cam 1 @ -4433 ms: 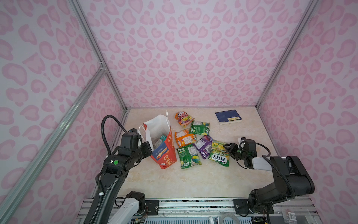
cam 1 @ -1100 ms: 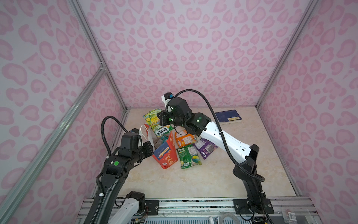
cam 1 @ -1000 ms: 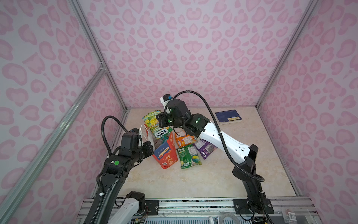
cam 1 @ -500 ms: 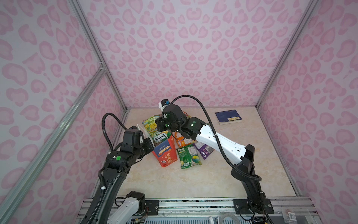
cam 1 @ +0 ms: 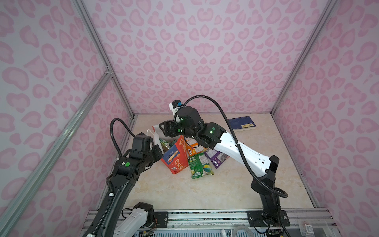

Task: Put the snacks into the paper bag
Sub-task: 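Lower the green packet into the bag and open the right gripper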

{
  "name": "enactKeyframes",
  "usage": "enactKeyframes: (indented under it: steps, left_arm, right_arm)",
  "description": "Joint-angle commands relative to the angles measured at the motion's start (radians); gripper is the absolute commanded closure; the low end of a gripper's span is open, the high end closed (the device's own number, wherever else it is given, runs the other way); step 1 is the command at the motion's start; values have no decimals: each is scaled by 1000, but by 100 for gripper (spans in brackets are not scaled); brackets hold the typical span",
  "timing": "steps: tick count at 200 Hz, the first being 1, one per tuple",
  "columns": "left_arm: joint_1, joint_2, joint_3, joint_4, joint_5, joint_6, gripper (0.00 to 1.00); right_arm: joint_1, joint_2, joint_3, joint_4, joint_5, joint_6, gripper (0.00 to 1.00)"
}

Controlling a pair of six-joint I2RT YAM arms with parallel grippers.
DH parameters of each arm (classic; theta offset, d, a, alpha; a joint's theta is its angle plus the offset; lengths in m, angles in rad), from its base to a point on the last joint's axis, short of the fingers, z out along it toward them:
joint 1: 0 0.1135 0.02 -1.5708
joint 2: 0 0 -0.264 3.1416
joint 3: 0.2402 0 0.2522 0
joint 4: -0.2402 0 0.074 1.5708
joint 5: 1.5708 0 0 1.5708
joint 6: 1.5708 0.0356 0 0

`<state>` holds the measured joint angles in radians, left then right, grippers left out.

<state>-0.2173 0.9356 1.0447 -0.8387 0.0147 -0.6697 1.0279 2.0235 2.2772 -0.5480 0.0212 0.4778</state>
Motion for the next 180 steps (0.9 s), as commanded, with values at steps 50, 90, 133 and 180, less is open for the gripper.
enactKeyframes:
  steps: [50, 90, 133, 180]
  left_arm:
    - [1, 7, 46, -68, -70, 24, 93]
    - [0, 20, 49, -76, -80, 25, 92]
    - [-1, 32, 74, -93, -97, 30, 90]
    - [-1, 89, 139, -140, -186, 57, 58]
  right_arm:
    - [-14, -130, -124, -56, 379, -231, 2]
    - [-58, -52, -88, -74, 293, -203, 2]
    - [-81, 124, 86, -142, 172, -180, 33]
    - [-36, 92, 81, -173, 129, -176, 100]
